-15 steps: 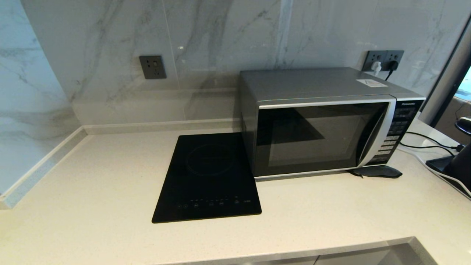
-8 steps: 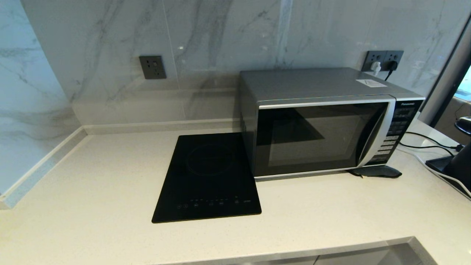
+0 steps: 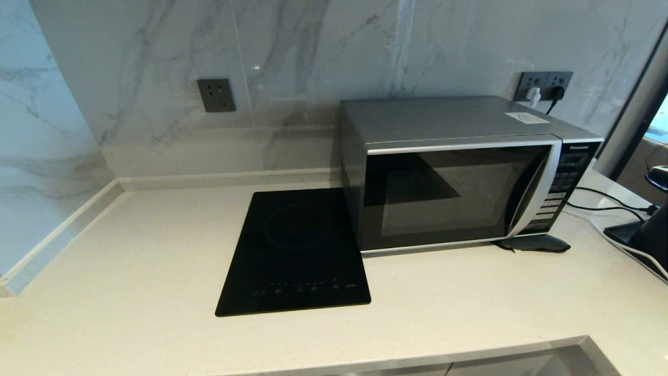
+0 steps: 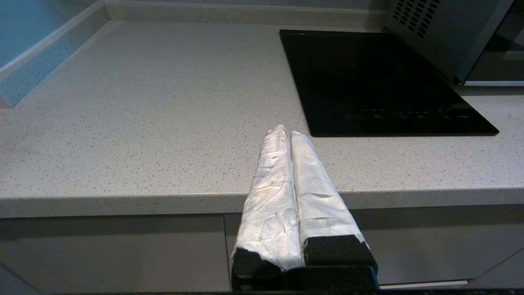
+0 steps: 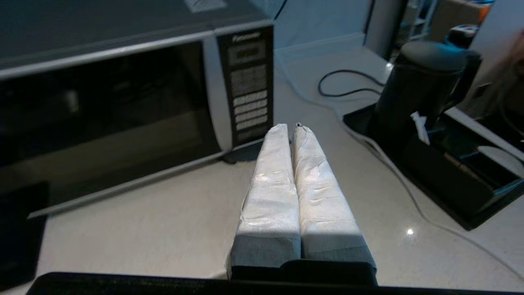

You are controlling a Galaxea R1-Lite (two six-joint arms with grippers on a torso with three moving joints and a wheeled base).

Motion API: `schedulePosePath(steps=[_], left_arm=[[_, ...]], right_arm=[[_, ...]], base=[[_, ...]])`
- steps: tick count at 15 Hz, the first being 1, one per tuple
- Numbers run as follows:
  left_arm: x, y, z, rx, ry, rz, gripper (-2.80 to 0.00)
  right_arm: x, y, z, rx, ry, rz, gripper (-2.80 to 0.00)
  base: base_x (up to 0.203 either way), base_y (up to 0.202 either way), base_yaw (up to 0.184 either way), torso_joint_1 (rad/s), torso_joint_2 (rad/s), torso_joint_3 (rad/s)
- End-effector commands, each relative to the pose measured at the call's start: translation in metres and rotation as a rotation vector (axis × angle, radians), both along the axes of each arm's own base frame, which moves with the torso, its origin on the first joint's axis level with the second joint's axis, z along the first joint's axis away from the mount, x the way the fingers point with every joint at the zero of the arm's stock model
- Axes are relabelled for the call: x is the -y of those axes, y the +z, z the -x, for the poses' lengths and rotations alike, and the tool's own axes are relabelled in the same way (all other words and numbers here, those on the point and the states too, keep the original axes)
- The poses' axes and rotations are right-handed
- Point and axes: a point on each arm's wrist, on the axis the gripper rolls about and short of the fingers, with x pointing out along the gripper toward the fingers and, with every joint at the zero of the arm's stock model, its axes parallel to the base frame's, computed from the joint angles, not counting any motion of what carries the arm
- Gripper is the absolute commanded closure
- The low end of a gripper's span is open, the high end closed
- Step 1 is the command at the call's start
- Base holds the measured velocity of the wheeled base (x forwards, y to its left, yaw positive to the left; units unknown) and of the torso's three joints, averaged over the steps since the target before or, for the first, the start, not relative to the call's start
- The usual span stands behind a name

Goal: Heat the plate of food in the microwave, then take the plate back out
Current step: Open the microwave oven

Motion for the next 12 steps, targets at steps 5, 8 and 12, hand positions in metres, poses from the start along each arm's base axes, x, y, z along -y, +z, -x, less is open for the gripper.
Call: schedulePosePath(steps=[5,8,12], left_arm=[[0.000,0.000,0.000,-0.001,0.001,0.001,0.00],[0.000,0.000,0.000,-0.001,0.001,0.001,0.00],[0.000,0.000,0.000,-0.001,0.001,0.001,0.00]], right_arm=[[0.003,0.001,-0.085,-0.133,-0.096,0.017,-2.80],[0.003,-0.012,-0.090,-0.209,-0.099,0.079,-2.80],[0.003,-0.021,-0.100,-0.240,-0.105,0.114,-2.80]], base=[[0.000,0.000,0.000,0.000,0.00,0.000],[0.000,0.000,0.000,0.000,0.00,0.000],[0.000,0.000,0.000,0.000,0.00,0.000]])
